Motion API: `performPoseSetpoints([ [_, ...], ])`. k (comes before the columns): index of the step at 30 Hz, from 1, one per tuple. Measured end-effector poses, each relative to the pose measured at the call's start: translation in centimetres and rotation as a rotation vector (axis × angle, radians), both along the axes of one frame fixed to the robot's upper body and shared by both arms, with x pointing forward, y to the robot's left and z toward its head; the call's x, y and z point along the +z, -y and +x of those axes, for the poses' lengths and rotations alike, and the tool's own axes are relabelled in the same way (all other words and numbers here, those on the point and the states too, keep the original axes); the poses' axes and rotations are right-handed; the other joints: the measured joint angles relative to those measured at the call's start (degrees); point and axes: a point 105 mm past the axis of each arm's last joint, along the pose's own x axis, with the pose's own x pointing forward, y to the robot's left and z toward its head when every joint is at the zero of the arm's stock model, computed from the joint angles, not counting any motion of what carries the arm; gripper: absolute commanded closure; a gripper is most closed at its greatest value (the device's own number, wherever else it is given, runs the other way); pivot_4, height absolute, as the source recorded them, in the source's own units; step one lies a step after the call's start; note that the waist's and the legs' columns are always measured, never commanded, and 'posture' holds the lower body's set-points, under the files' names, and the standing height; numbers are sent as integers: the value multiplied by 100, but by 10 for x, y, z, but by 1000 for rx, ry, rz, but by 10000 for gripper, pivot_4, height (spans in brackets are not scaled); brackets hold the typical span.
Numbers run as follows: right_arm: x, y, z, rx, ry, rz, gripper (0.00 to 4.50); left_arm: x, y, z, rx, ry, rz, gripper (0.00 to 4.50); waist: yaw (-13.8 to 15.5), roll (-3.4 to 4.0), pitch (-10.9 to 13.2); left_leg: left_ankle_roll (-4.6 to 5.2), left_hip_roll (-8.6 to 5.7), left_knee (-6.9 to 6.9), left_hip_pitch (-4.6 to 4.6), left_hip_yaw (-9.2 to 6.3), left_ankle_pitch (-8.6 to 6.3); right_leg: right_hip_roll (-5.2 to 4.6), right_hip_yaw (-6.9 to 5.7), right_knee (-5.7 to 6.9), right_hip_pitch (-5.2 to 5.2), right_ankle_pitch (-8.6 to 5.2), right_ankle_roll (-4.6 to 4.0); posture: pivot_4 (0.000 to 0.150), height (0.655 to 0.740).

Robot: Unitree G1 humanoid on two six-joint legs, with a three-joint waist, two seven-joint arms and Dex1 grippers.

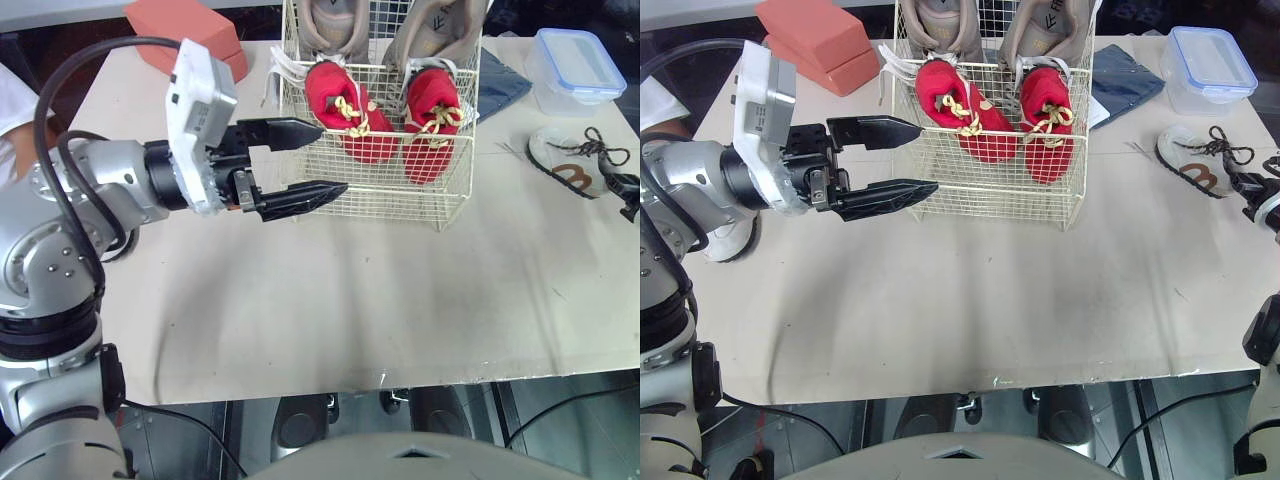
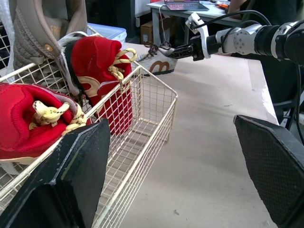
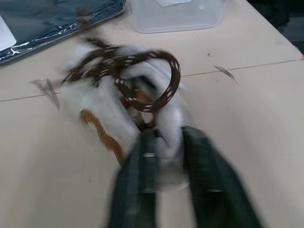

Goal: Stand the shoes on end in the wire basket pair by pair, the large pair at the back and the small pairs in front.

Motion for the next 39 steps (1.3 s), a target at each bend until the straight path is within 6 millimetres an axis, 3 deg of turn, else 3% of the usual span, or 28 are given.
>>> performPoseSetpoints([
  [14,5,1,-1,7,34,-5,44614,0,2,-3,-35,6,-3,0,8,1,1,0,0,0,0,1,0,-1,1,0,0,1,-1,1500,6860],
  [18,17,-2,-1,51,89,-16,44614,3,7,-5,-74,13,-18,0,12,4,3,0,0,0,0,1,0,0,1,0,0,1,-1,1500,6860],
  [23,50,-5,-4,111,217,-25,44614,15,15,-3,-130,54,-63,0,28,14,8,0,-1,0,-1,1,0,-1,1,1,0,1,-1,1500,6860],
  [27,107,-18,-17,230,443,-33,44614,20,15,2,-149,70,-82,0,29,22,12,0,0,-6,0,0,0,1,1,-1,-2,1,-2,1500,6860],
  [30,156,-41,-40,389,641,3,44614,21,14,7,-156,66,-84,0,24,32,16,0,-1,-9,4,3,0,2,3,-1,-2,2,-4,1500,6860],
  [32,186,-73,-60,552,729,-9,44614,18,11,12,-160,58,-77,0,22,33,16,0,0,-11,7,3,0,3,3,-1,0,2,-4,1500,6860],
  [34,192,-95,-70,650,735,-30,44614,17,9,14,-160,55,-76,0,24,32,16,0,1,-11,7,3,0,3,3,-1,0,1,-3,1500,6860],
  [39,189,-180,-86,977,687,-113,44614,30,8,8,-228,76,-94,0,29,32,16,0,2,-10,8,4,0,3,6,-1,0,-4,7,1500,6860],
])
